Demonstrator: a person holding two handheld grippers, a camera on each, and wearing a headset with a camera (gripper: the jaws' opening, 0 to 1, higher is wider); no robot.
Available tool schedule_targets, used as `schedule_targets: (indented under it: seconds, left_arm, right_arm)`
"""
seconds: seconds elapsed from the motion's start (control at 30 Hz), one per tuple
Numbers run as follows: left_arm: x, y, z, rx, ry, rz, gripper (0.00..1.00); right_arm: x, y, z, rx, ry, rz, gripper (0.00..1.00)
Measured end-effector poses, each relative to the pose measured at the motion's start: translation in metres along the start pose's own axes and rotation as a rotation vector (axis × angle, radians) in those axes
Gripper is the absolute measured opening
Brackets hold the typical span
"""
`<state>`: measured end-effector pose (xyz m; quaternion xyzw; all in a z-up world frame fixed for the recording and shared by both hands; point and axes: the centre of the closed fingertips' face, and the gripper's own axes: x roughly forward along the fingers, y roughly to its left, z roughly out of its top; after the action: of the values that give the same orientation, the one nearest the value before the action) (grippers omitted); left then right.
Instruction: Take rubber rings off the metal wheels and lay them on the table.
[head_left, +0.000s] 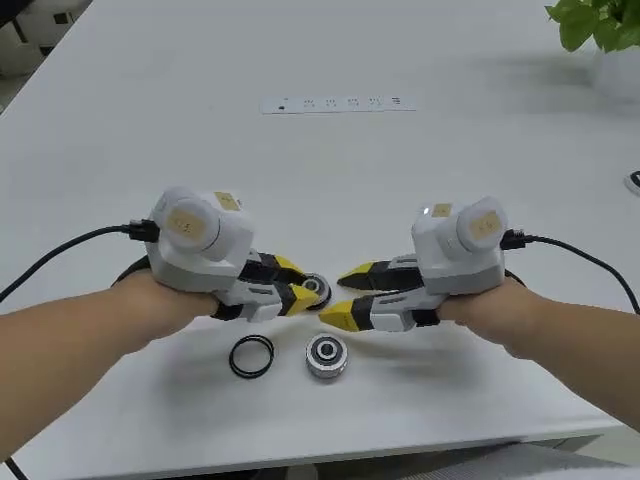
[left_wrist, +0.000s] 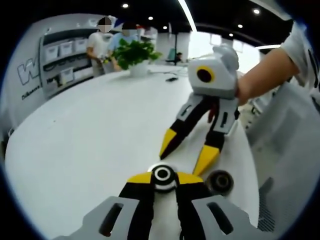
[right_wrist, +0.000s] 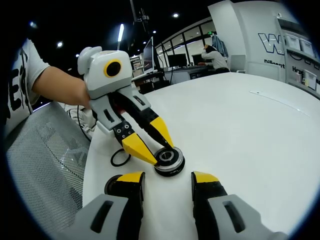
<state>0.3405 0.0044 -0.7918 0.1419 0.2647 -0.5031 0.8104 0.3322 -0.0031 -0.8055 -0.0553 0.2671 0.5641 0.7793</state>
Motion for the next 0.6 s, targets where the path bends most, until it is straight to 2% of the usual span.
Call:
schedule_targets:
  seconds: [0.23,0.6]
  left_arm:
    - [0.002,0.000,0.001,0.017,0.006,0.030,0.14]
    - [0.004,0.000,0.003,0.012,0.005,0.047,0.14]
  right_arm:
    - [0.003,0.000,0.002,-0.006,-0.007,-0.009,0.33]
    - [0.011,-0.002,0.007,-0.038,-0.003,-0.030,0.27]
